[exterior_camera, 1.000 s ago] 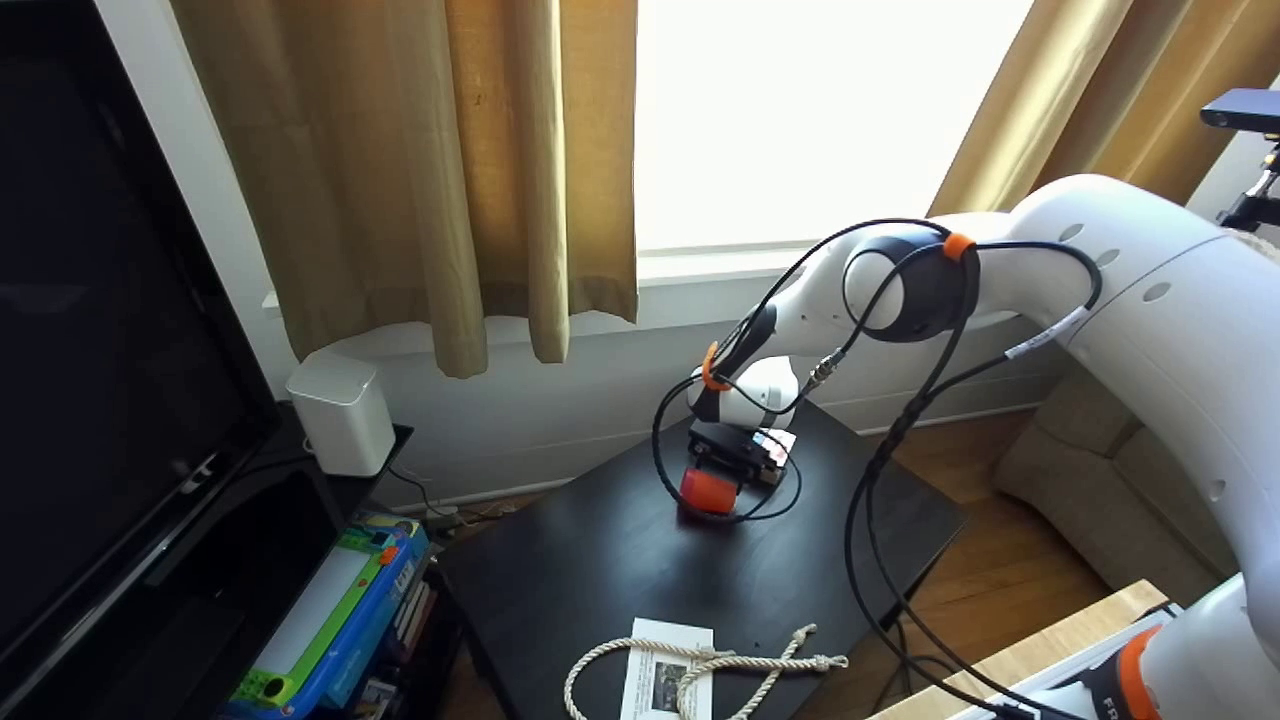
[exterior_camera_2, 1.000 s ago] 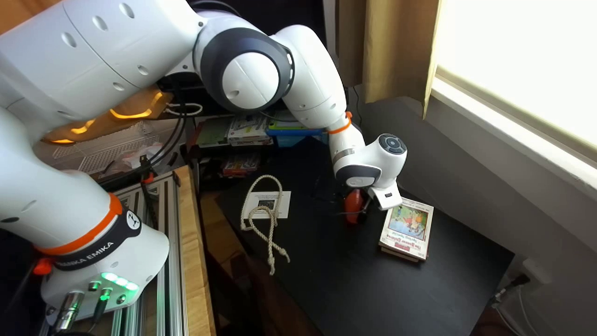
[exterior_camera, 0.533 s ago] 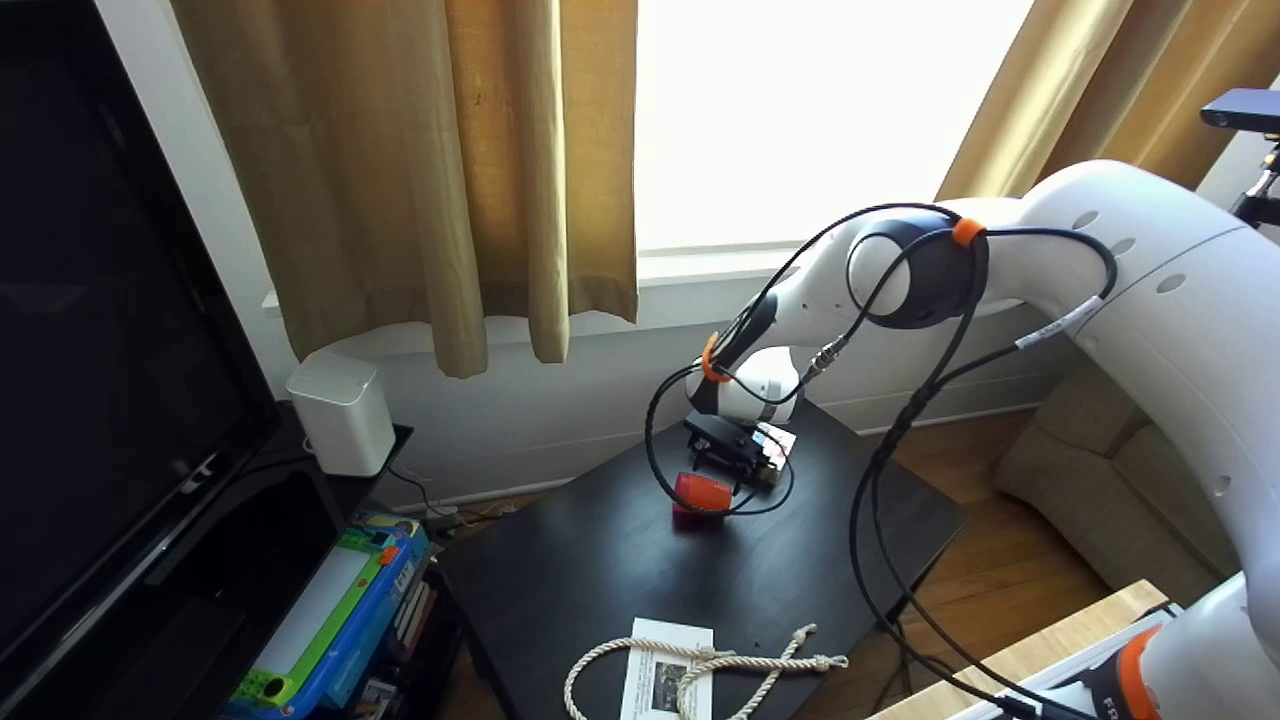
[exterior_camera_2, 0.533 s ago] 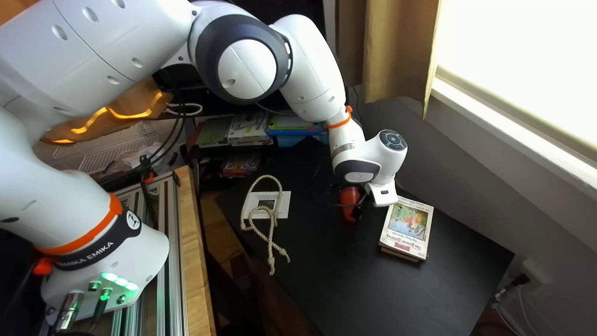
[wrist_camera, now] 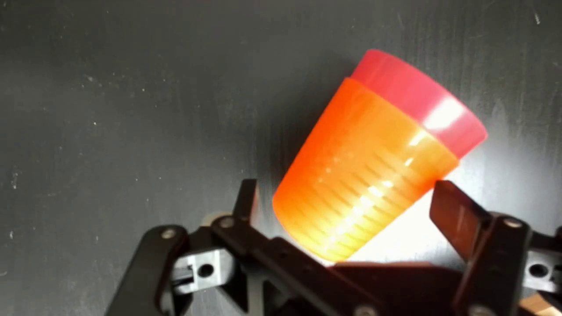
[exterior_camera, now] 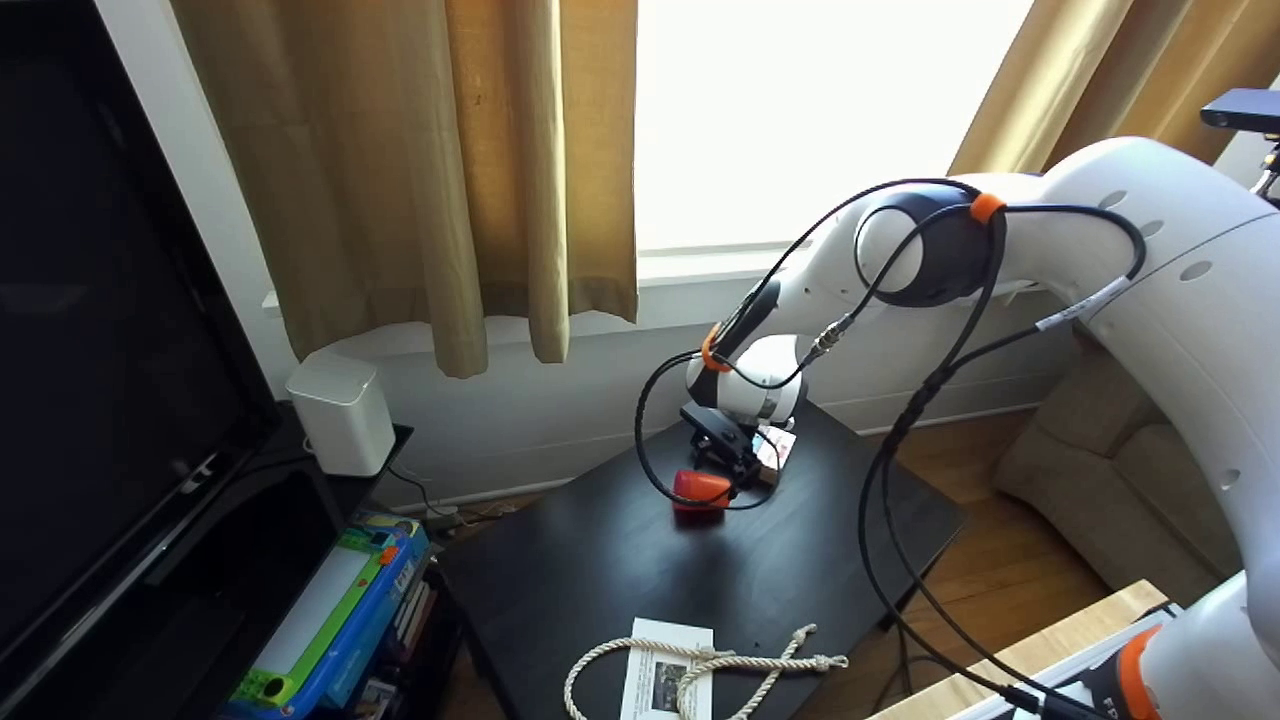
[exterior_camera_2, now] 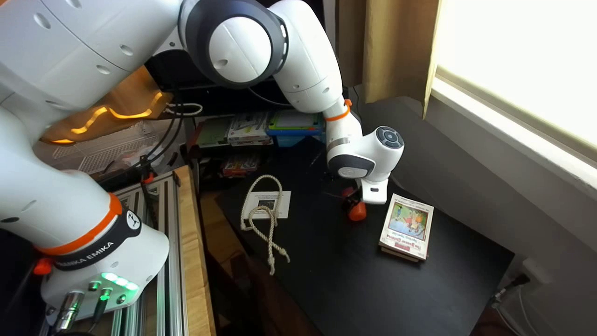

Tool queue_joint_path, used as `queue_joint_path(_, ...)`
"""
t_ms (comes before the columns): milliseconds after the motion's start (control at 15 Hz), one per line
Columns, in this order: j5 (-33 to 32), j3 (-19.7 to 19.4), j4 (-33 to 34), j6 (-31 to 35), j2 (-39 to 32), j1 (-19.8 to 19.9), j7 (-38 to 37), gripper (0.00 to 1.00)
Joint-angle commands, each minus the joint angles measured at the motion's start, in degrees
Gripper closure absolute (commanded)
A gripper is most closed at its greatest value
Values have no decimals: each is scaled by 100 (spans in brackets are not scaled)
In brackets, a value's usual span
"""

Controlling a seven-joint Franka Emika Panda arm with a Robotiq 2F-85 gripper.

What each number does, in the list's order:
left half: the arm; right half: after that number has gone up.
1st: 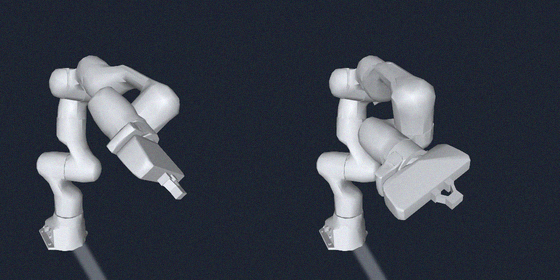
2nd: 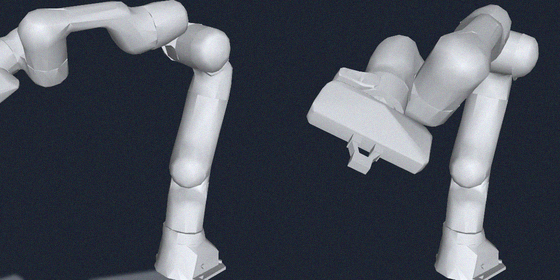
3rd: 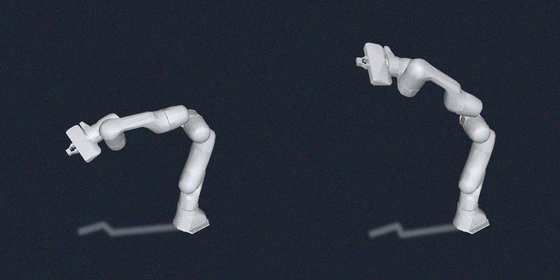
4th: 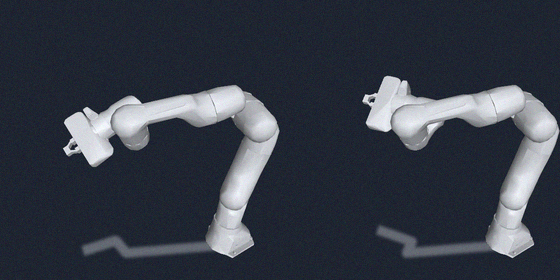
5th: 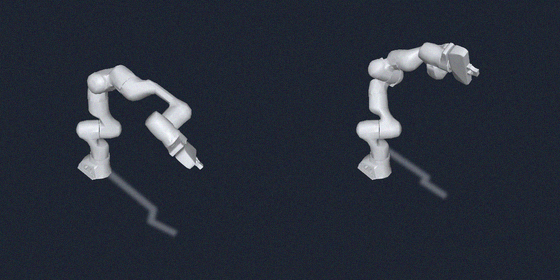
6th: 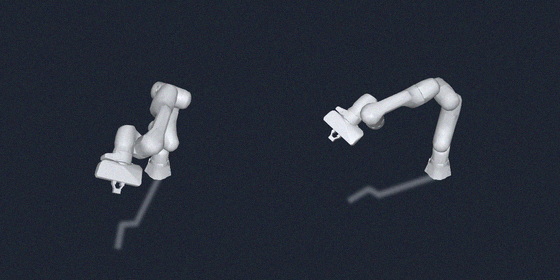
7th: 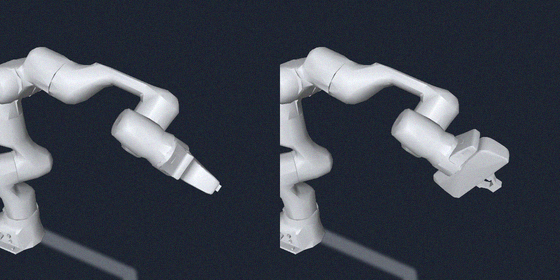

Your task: Stack the cups, then turn them upside down

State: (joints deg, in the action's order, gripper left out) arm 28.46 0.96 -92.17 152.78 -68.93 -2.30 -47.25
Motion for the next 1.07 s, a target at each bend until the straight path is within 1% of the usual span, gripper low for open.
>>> queue_joint_path(0, 252, 123, -60, 172, -65, 129, -379, 0)
queue_joint_path(133, 293, 88, 4, 251, -155, 136, -563, 0)
queue_joint_path(400, 232, 31, 65, 473, -280, 220, -698, 0)
queue_joint_path(1000, 243, 134, 277, 559, -514, 438, -760, 0)
